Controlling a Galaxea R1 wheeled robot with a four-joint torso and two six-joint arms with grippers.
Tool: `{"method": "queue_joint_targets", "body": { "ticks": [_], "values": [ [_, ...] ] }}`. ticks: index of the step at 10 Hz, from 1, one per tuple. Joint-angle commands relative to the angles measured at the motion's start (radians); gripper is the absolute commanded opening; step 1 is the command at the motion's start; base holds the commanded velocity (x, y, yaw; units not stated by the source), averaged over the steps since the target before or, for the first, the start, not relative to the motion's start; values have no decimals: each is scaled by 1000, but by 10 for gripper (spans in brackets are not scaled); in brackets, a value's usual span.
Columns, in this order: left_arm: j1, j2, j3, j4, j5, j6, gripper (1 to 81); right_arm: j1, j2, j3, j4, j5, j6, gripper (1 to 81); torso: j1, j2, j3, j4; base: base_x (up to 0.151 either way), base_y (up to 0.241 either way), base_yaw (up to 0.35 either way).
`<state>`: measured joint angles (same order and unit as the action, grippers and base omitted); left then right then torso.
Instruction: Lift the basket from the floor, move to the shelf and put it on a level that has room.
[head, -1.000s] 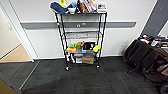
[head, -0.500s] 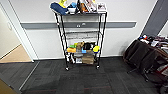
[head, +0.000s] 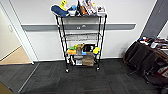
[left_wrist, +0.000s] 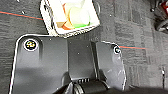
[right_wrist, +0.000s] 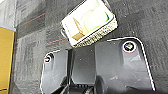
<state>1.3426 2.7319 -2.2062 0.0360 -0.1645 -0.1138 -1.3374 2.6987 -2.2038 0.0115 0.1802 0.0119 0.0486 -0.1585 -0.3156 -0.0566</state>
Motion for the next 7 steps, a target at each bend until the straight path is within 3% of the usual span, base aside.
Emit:
{"method": "queue_joint_targets", "body": {
  "ticks": [1, 3, 4, 7],
  "values": [
    [-44, -29, 11, -63, 45, -9, 811, 50, -23, 32, 2, -57, 3, 811, 63, -97, 0, 0, 0, 0, 0],
    [-48, 10, -66, -93, 54, -9, 811, 47, -23, 33, 5, -59, 3, 811, 106, -166, 0, 0, 0, 0, 0],
    [-53, 34, -105, -106, 68, -9, 811, 46, -23, 35, 18, -59, 3, 811, 127, -200, -93, 0, 0, 0, 0],
    [-70, 88, -207, -153, 88, -13, 811, 48, -26, 41, 28, -68, 20, 811, 176, -279, -128, 0, 0, 0, 0]
  ]
}}
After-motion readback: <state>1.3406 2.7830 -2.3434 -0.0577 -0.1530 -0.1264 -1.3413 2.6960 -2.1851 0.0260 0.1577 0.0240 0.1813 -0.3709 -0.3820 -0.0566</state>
